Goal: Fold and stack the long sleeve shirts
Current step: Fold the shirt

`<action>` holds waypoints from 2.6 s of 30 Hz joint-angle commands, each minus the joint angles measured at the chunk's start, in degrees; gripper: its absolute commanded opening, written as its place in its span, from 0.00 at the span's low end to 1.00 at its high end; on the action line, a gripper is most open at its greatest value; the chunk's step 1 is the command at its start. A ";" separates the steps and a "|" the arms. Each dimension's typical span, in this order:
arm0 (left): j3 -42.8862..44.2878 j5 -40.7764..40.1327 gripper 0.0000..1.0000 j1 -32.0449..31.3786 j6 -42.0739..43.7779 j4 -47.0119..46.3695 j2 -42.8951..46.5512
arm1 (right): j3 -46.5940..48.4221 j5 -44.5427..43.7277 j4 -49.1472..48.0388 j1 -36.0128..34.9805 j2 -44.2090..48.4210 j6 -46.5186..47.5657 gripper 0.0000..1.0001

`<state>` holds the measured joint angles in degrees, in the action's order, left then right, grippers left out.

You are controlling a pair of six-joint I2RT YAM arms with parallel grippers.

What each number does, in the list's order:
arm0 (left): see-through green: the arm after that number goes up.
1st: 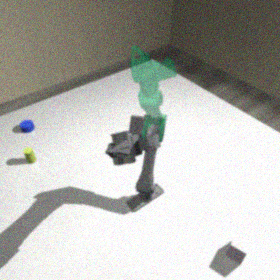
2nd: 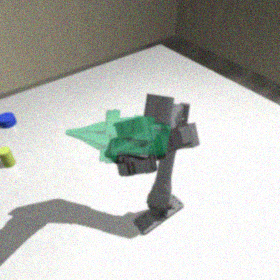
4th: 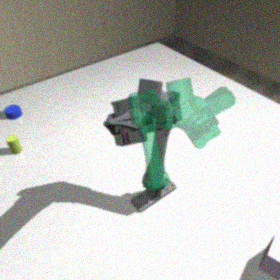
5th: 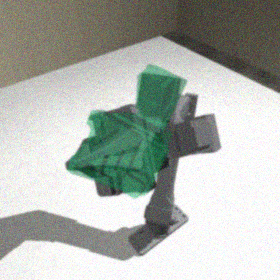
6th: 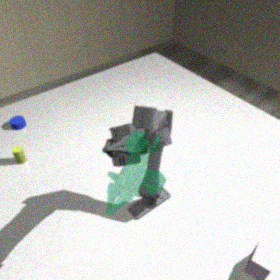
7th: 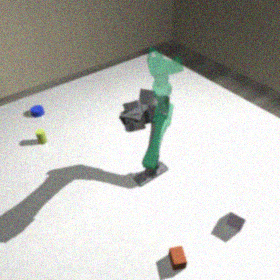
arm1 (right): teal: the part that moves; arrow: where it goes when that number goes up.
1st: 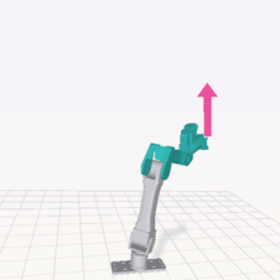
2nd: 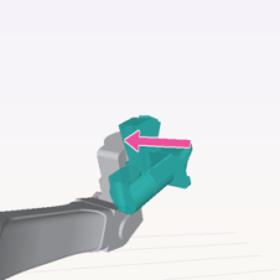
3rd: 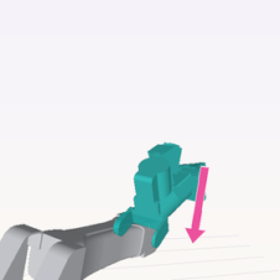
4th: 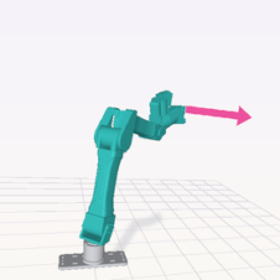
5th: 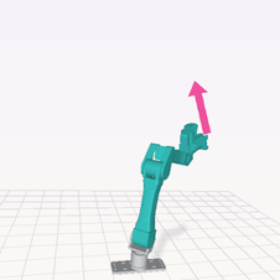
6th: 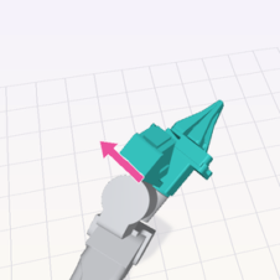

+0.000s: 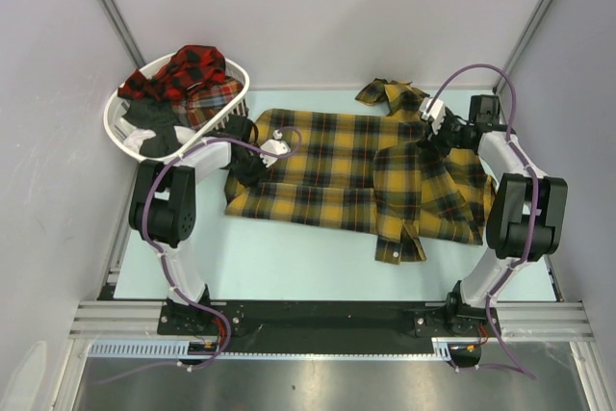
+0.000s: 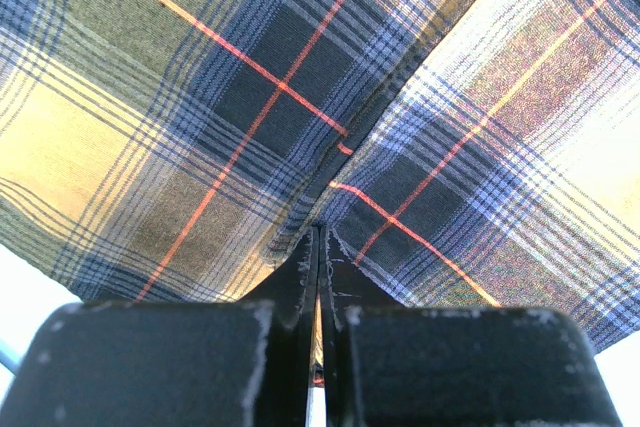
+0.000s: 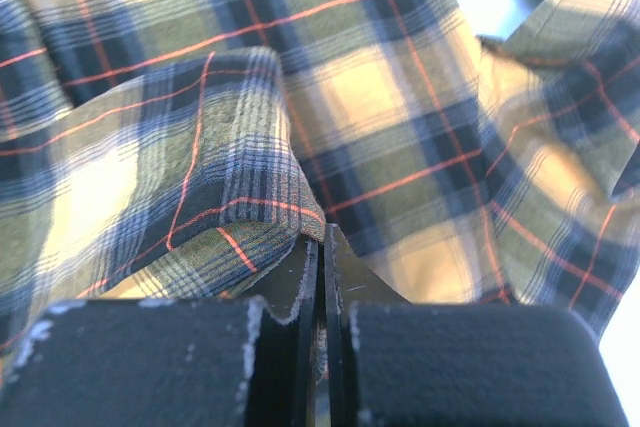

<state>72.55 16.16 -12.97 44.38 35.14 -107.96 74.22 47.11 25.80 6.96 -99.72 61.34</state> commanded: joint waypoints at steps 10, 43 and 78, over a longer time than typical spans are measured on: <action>-0.31 -0.34 0.00 0.49 -2.28 -0.07 0.03 | 1.37 -2.19 -5.95 -1.07 -3.02 2.64 0.07; -8.74 9.32 0.56 -9.10 -18.10 -0.95 2.32 | -5.66 -29.61 27.73 11.67 -10.22 -13.18 0.41; -19.91 9.50 0.84 -1.01 -14.41 3.62 34.57 | -32.99 -39.45 6.90 -45.89 13.24 -13.26 0.43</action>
<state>52.84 27.42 -15.29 28.58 38.37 -75.61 43.79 14.50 41.95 -36.77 -82.89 50.74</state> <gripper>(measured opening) 0.833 0.555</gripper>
